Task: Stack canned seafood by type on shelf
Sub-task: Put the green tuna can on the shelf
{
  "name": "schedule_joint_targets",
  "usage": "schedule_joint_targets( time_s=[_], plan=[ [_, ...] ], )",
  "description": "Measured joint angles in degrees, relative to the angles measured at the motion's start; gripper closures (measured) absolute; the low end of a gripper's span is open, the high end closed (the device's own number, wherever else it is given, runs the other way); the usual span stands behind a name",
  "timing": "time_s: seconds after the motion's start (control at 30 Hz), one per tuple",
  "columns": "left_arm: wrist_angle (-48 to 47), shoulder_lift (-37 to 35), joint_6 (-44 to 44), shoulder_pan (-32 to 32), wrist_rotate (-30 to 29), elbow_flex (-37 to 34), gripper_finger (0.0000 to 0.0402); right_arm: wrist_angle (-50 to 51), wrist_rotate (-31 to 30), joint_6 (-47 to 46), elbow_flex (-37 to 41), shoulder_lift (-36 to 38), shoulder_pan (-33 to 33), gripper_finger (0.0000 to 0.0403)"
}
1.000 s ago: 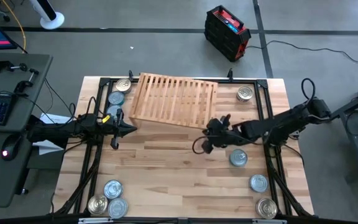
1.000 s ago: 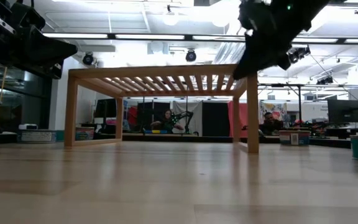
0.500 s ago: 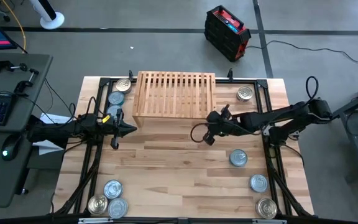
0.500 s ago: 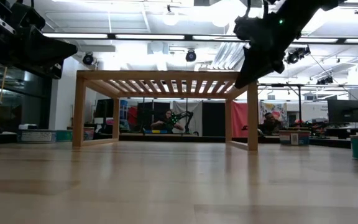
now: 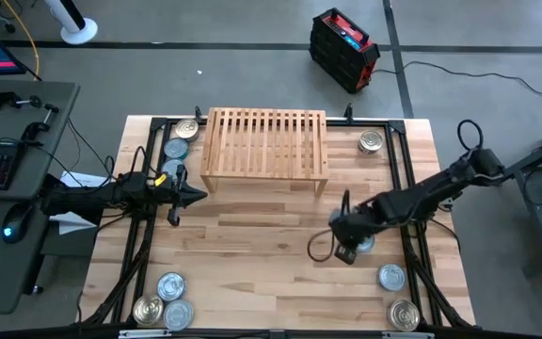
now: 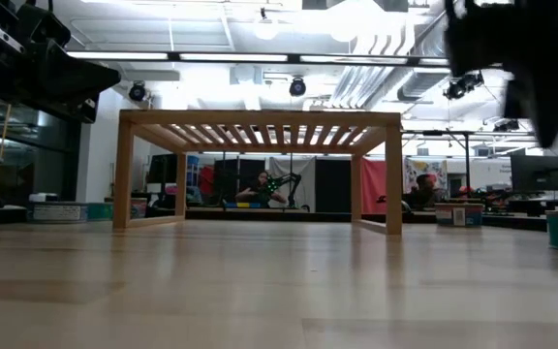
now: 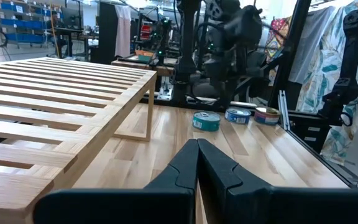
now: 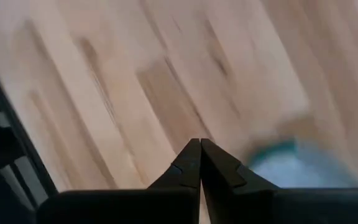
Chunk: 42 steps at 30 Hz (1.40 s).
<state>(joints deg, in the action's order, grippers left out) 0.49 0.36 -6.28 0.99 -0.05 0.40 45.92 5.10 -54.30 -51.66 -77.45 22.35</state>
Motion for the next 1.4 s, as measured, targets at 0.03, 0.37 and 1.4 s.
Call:
schedule_joint_targets(
  time_s=[0.03, 0.37, 1.4],
  plan=[
    [0.0, 0.0, 0.0, 0.0, 0.0, 0.0, 0.0401, 1.5, 0.0, -3.0, 0.0, 0.0, 0.6, 0.0403],
    [0.1, 0.0, 0.0, 0.0, 0.0, 0.0, 0.0401, 12.4, 1.4, -22.0, 0.0, 1.0, 2.1, 0.0403],
    [5.5, 0.0, -26.5, 0.0, -1.4, 0.0, 0.0401, 9.3, 5.9, -20.4, 0.0, 3.1, -1.7, 0.0403]
  ],
)
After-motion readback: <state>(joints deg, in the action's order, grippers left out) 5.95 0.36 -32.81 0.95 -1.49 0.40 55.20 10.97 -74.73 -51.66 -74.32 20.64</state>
